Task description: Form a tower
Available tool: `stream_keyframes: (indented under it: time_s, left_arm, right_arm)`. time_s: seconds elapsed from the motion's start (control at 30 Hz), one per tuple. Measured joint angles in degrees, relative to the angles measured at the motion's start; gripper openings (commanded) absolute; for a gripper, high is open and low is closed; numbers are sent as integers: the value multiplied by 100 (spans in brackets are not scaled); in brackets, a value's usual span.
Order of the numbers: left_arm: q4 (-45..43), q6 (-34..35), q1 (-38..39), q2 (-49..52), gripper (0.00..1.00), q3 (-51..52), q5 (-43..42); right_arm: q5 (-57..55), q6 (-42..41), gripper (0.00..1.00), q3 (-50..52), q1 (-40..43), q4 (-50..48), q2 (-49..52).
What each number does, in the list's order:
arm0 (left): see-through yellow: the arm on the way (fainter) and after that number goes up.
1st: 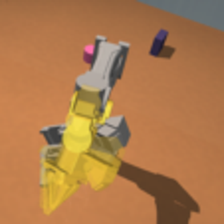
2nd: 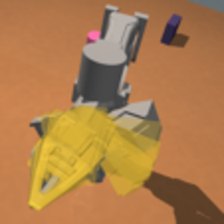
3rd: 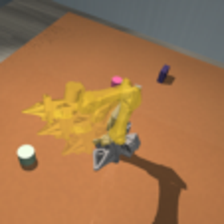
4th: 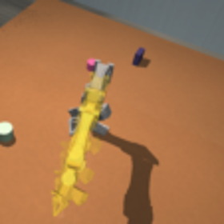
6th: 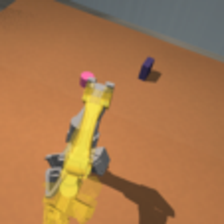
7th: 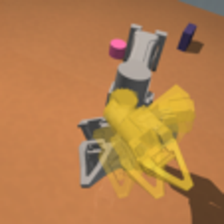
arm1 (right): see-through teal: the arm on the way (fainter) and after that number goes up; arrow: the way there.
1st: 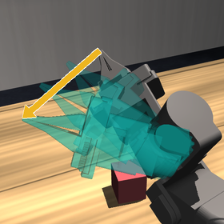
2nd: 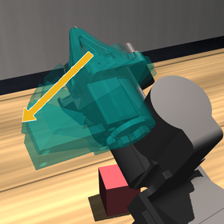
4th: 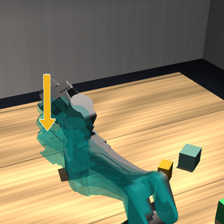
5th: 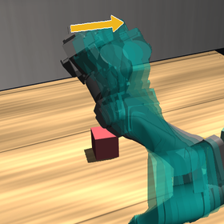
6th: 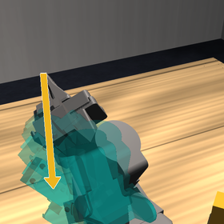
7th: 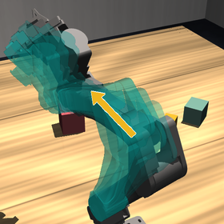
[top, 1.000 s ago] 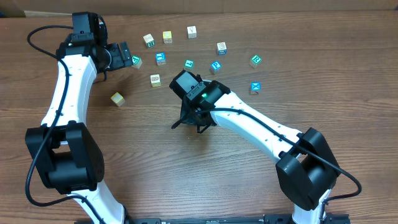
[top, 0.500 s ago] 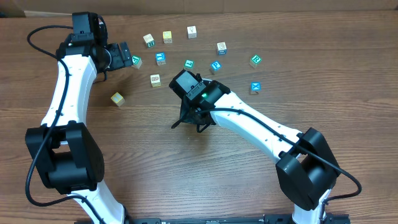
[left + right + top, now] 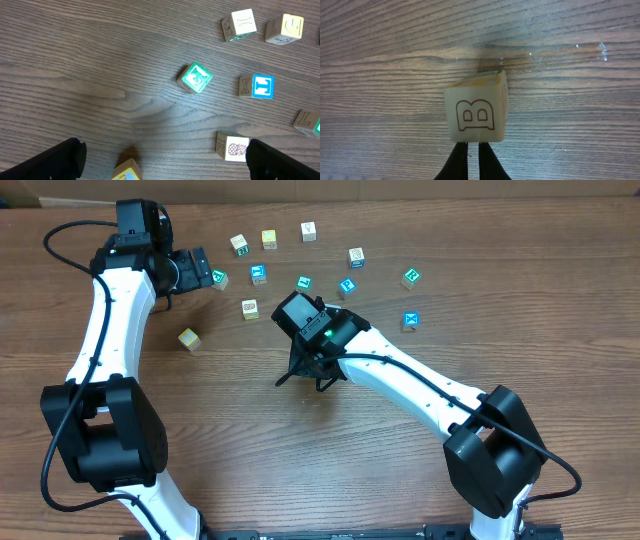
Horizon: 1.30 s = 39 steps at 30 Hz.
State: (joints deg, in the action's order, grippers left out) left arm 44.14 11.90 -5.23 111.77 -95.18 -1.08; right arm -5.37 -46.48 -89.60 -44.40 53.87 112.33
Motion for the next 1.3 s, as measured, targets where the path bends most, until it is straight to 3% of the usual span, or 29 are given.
stream_keyframes:
  time_s: [1.3]
  left_arm:
    - [0,0,0,0,100,0,0]
  right_arm:
    - [-295,4,4,0,92,258,0]
